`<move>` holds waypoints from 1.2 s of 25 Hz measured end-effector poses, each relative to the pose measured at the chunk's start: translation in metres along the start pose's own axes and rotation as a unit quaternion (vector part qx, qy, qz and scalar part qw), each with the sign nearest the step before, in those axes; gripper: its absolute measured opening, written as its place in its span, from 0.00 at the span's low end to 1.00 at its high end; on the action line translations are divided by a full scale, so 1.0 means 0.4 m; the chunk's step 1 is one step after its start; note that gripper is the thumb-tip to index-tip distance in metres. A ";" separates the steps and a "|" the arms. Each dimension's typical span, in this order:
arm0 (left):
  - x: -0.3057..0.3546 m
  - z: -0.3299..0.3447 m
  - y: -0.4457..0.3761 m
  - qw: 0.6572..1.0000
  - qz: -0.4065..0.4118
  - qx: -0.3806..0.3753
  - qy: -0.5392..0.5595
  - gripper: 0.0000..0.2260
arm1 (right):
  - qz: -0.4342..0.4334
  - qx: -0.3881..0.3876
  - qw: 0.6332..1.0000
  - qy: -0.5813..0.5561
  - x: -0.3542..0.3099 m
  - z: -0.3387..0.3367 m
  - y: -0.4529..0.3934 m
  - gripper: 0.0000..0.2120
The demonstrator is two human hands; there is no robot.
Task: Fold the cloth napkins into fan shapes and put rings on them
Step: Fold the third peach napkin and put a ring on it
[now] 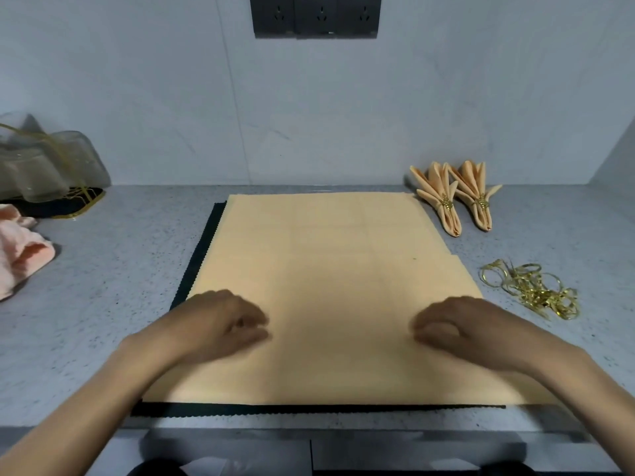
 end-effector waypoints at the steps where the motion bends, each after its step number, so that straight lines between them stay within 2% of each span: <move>1: -0.045 0.002 -0.044 1.000 -0.014 0.019 0.010 0.21 | 0.003 0.029 0.999 0.036 0.027 -0.004 -0.042 0.15; 3: -0.134 0.022 -0.111 0.999 -0.042 0.008 -0.003 0.26 | 0.036 0.028 0.990 0.130 0.094 0.011 -0.120 0.18; 5: -0.205 0.039 -0.151 0.997 -0.076 -0.008 0.016 0.26 | 0.101 -0.021 0.981 0.164 0.170 0.013 -0.167 0.22; 6: -0.239 0.036 -0.162 0.994 -0.093 0.000 0.054 0.22 | 0.128 -0.045 0.980 0.145 0.199 0.008 -0.180 0.21; 8: -0.272 0.023 -0.165 0.983 -0.112 0.005 0.143 0.08 | 0.144 -0.076 0.985 0.057 0.225 -0.001 -0.192 0.10; 10: -0.283 0.025 -0.165 0.971 -0.104 -0.031 0.211 0.12 | 0.132 -0.088 0.987 -0.011 0.235 -0.008 -0.195 0.08; 11: -0.298 0.024 -0.164 0.965 -0.112 -0.028 0.235 0.13 | 0.124 -0.075 0.989 -0.020 0.241 -0.016 -0.198 0.10; 13: -0.340 0.000 -0.165 0.957 -0.134 0.041 0.255 0.10 | 0.111 -0.007 0.994 -0.014 0.256 -0.046 -0.208 0.11; 15: -0.381 -0.014 -0.165 0.949 -0.165 0.126 0.237 0.08 | 0.114 0.064 0.991 -0.011 0.277 -0.065 -0.220 0.12; 18: -0.394 -0.020 -0.171 0.945 -0.180 0.194 0.194 0.06 | 0.140 0.126 0.982 -0.001 0.315 -0.062 -0.238 0.11; 22: -0.399 -0.027 -0.174 0.941 -0.186 0.241 0.147 0.05 | 0.131 0.179 0.975 0.010 0.321 -0.069 -0.253 0.07; 30: -0.401 -0.036 -0.176 0.931 -0.179 0.302 0.102 0.05 | 0.120 0.223 0.966 0.044 0.319 -0.062 -0.267 0.10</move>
Point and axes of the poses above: each hand's wrist, its own y-axis away from the middle knuckle, its own z-axis out of the palm, x = y × z, the point moved 9 cm from there along -y, towards the middle knuckle, and after that the axes turned 3 degrees about x, right-handed, at the moved point
